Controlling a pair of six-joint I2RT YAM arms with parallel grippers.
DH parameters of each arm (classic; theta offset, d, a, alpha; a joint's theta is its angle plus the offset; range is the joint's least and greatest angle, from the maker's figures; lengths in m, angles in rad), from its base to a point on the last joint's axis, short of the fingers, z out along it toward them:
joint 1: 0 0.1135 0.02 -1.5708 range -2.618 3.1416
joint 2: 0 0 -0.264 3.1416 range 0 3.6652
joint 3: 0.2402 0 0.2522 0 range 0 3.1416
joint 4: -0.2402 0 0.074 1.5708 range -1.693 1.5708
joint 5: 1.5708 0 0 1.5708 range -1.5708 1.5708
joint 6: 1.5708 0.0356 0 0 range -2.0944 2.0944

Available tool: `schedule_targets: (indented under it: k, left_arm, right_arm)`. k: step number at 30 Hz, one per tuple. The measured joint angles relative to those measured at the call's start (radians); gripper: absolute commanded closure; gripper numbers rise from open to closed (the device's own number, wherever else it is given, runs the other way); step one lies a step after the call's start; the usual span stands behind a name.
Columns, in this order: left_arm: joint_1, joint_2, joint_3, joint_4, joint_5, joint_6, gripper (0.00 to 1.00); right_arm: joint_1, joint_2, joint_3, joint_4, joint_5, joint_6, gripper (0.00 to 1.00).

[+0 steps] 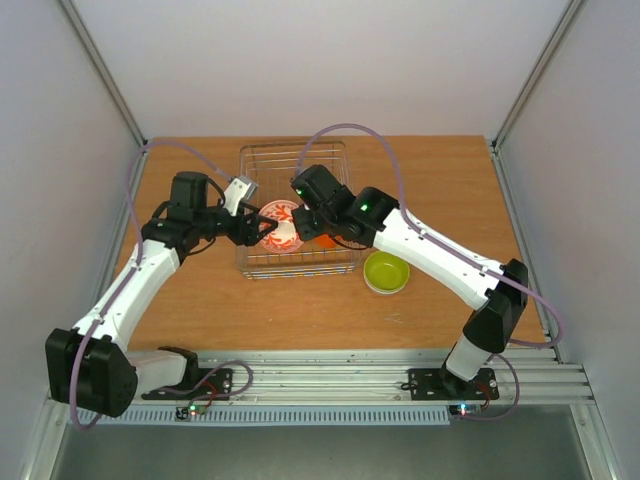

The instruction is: Load the bowls into the dish rack

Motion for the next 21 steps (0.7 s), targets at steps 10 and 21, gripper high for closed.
schedule_targets:
  k: [10, 21]
  left_arm:
    - [-0.005, 0.037, 0.002, -0.009, -0.089, -0.042, 0.99]
    - [0.057, 0.037, -0.018, -0.018, 0.081, 0.03, 0.99]
  right_arm:
    - [0.04, 0.016, 0.023, 0.03, 0.015, 0.012, 0.73]
    - [-0.024, -0.132, -0.196, 0.194, -0.152, -0.006, 0.01]
